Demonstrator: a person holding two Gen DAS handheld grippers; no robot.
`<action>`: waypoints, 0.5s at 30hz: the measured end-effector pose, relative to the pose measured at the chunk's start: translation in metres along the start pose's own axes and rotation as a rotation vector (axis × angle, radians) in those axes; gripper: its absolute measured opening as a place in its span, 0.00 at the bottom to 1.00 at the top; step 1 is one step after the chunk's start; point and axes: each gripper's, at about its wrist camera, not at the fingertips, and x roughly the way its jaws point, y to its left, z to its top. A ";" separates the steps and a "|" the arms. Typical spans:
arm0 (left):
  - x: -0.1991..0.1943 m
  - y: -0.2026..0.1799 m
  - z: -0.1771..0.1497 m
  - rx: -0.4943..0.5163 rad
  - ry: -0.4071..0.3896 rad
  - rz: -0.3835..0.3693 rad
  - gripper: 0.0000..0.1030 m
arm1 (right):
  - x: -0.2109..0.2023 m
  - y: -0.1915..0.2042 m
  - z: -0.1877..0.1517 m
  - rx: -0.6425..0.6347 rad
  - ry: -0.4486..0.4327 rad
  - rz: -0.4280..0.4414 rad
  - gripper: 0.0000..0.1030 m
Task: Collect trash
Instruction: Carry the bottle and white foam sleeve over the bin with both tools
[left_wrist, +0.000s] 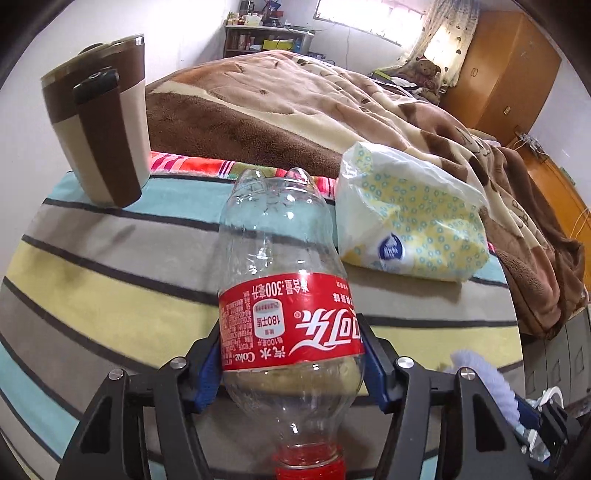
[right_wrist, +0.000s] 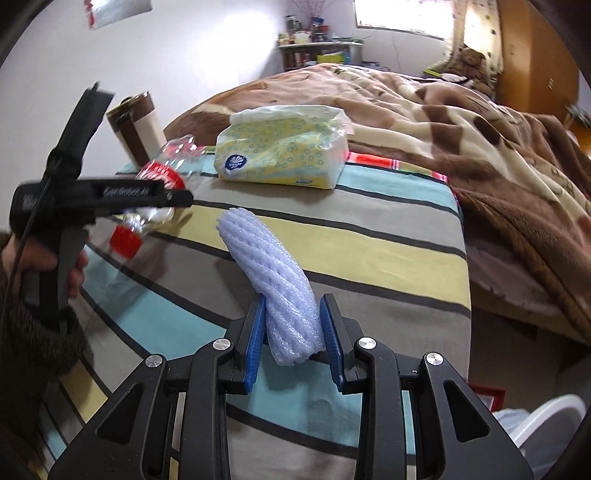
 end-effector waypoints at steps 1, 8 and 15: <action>-0.002 -0.001 -0.003 0.008 -0.004 -0.003 0.61 | -0.004 0.000 -0.003 0.004 -0.005 0.000 0.30; -0.029 -0.010 -0.034 0.049 -0.032 -0.006 0.61 | -0.022 -0.002 -0.010 0.053 -0.043 -0.005 0.30; -0.069 -0.022 -0.066 0.085 -0.064 -0.040 0.61 | -0.046 0.001 -0.024 0.094 -0.078 0.000 0.30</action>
